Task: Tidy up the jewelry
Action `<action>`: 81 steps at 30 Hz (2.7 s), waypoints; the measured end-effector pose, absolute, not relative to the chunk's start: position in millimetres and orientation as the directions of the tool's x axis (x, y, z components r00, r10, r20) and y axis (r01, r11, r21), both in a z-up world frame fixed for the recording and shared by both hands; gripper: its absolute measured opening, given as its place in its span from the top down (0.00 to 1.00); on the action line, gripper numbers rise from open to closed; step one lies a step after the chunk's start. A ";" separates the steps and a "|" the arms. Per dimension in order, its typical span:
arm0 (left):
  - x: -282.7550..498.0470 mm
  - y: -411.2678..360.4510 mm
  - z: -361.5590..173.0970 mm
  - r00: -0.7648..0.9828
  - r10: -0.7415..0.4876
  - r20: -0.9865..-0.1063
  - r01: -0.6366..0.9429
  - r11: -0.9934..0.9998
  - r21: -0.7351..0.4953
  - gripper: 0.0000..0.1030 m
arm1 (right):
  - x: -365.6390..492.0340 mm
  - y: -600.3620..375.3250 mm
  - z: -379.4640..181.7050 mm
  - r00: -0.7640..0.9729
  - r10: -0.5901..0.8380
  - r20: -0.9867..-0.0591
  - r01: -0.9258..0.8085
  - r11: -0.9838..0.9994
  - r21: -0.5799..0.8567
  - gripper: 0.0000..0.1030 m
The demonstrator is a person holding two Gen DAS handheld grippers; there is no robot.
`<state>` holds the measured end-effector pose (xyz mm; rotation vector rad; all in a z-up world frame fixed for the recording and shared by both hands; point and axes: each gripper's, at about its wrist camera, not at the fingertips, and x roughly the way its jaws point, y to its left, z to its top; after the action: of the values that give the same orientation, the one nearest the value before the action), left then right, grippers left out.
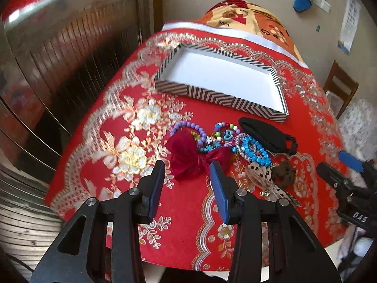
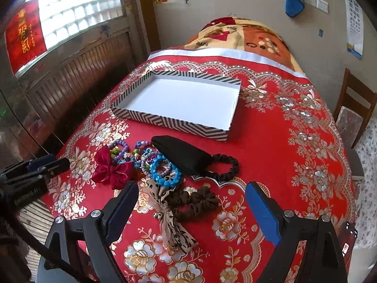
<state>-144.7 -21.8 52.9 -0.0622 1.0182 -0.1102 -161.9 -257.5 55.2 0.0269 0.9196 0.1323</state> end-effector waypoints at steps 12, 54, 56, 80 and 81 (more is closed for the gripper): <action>-99.5 2.1 9.8 0.383 -0.252 -0.889 0.069 0.967 -0.245 0.62 | -127.8 -268.2 27.9 0.559 0.156 -0.815 -0.120 0.987 0.106 0.12; -87.0 -3.0 -2.5 0.353 -0.348 -0.868 0.021 0.931 -0.365 0.94 | -71.2 -251.0 1.6 0.470 0.330 -0.818 -0.398 0.907 0.138 0.91; -85.2 -0.8 8.3 0.376 -0.339 -0.862 0.032 0.935 -0.354 0.94 | -73.8 -255.1 11.4 0.488 0.340 -0.804 -0.391 0.909 0.147 0.91; 123.6 -47.9 1.8 0.388 -0.262 -0.884 0.153 0.964 -0.218 0.94 | 67.1 -310.3 -5.0 0.512 0.278 -0.812 0.008 0.944 0.329 0.91; 125.0 -48.6 -3.0 0.379 -0.259 -0.888 0.156 0.964 -0.215 0.94 | 69.9 -311.8 -8.8 0.507 0.271 -0.818 0.026 0.944 0.328 0.91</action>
<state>125.0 -48.6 -3.0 -0.1013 1.1526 -0.2657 69.9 -311.8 -8.8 0.3172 1.0332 0.1508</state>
